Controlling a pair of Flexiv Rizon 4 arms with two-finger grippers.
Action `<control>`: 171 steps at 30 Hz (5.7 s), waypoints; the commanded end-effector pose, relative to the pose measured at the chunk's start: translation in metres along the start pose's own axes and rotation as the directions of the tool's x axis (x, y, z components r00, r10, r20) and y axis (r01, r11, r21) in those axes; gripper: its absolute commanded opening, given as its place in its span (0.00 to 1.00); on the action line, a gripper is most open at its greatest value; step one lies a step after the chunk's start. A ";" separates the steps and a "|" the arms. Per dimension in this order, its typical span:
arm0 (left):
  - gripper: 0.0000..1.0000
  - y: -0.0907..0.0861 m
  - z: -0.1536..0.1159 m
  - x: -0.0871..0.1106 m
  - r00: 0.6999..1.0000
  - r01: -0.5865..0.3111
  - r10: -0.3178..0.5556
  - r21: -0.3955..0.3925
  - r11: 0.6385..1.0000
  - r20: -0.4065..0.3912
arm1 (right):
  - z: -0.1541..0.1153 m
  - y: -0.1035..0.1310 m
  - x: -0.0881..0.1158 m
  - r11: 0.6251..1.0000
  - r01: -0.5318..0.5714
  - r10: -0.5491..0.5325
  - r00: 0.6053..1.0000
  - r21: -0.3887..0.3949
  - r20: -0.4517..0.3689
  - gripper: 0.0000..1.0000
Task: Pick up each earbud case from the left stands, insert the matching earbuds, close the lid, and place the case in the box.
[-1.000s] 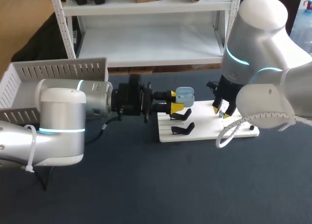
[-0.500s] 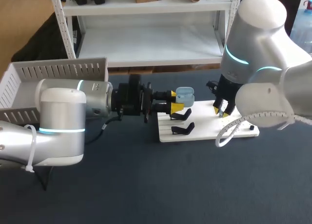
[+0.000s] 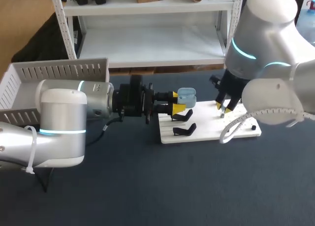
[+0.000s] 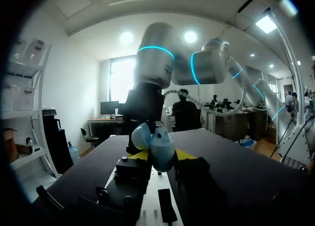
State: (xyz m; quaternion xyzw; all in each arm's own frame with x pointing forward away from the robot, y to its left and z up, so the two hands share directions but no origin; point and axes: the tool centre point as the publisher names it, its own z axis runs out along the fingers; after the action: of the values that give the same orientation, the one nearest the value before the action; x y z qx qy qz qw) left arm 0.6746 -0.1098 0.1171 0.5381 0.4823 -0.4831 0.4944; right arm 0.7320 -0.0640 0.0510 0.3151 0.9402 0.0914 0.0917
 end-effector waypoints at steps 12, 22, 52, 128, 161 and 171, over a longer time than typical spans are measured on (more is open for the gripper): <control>0.00 0.000 0.000 0.001 1.000 -0.002 0.002 -0.001 1.000 0.003 | -0.089 -0.028 -0.003 0.992 -0.075 0.076 0.997 -0.099 0.007 0.00; 0.00 0.000 0.000 0.001 1.000 -0.002 0.002 -0.001 1.000 0.003 | -0.166 -0.006 0.034 0.986 0.067 -0.069 0.998 -0.156 -0.007 0.00; 0.00 0.000 0.000 0.001 1.000 -0.002 0.002 -0.001 1.000 0.003 | -0.175 0.072 0.110 0.892 0.434 -0.449 0.884 -0.126 -0.128 0.00; 0.00 0.000 0.000 0.001 1.000 -0.002 0.002 -0.001 1.000 0.003 | -0.124 0.088 0.118 0.696 0.699 -0.717 0.668 -0.165 -0.200 0.00; 0.00 0.000 0.000 0.001 1.000 -0.002 0.002 -0.001 1.000 0.003 | -0.118 0.086 0.119 0.703 0.690 -0.710 0.671 -0.173 -0.212 0.00; 0.00 0.000 0.000 0.001 1.000 -0.002 0.002 -0.001 1.000 0.003 | -0.117 0.086 0.117 0.703 0.689 -0.711 0.671 -0.178 -0.210 0.00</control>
State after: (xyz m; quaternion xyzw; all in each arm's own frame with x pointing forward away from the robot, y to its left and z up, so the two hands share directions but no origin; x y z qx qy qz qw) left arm 0.6746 -0.1098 0.1171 0.5382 0.4823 -0.4831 0.4944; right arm 0.6624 0.0617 0.1711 -0.0885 0.9878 0.1281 0.0074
